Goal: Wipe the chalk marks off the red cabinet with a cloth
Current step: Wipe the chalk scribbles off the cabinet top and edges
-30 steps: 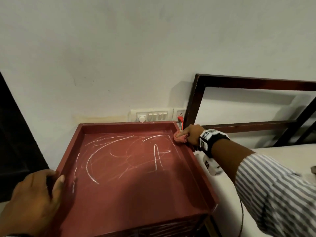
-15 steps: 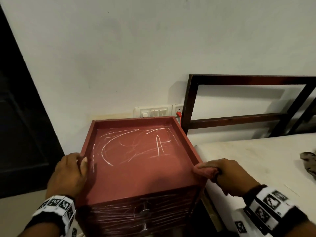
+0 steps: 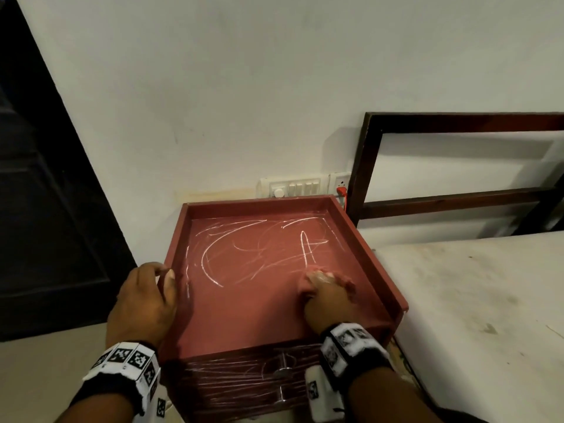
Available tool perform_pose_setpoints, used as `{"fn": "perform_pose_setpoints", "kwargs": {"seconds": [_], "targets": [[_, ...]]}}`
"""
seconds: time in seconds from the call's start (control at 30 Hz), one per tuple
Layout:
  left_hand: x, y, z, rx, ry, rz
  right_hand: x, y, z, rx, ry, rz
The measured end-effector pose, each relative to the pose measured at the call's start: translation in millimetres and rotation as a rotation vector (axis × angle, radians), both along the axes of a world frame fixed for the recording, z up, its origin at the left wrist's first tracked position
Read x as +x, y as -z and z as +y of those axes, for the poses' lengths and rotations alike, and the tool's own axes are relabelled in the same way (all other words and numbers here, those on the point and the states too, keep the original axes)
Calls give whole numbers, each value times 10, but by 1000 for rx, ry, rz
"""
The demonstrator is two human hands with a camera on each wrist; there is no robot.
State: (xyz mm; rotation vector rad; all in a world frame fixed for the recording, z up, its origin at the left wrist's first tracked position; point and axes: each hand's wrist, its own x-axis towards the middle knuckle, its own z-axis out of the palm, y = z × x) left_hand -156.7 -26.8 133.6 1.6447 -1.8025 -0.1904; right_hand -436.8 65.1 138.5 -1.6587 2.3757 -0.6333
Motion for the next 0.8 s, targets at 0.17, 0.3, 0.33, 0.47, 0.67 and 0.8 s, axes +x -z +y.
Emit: {"fn": "perform_pose_setpoints", "kwargs": {"seconds": [0.17, 0.3, 0.33, 0.47, 0.67, 0.8], "targets": [[-9, -7, 6, 15, -7, 3, 810, -67, -293, 63, -428, 1], [1, -17, 21, 25, -13, 11, 585, -15, -26, 71, -465, -133], [3, -20, 20, 24, -14, 13, 410, 42, 74, 54, -382, -166], [-1, -17, 10, 12, 0, 21, -390, 220, 550, 84, 54, -113], [2, -27, 66, 18, -7, 14, -561, 386, 547, 55, 174, -154], [8, -25, 60, 33, 5, 11, -725, 156, 102, 116, 203, -166]]}}
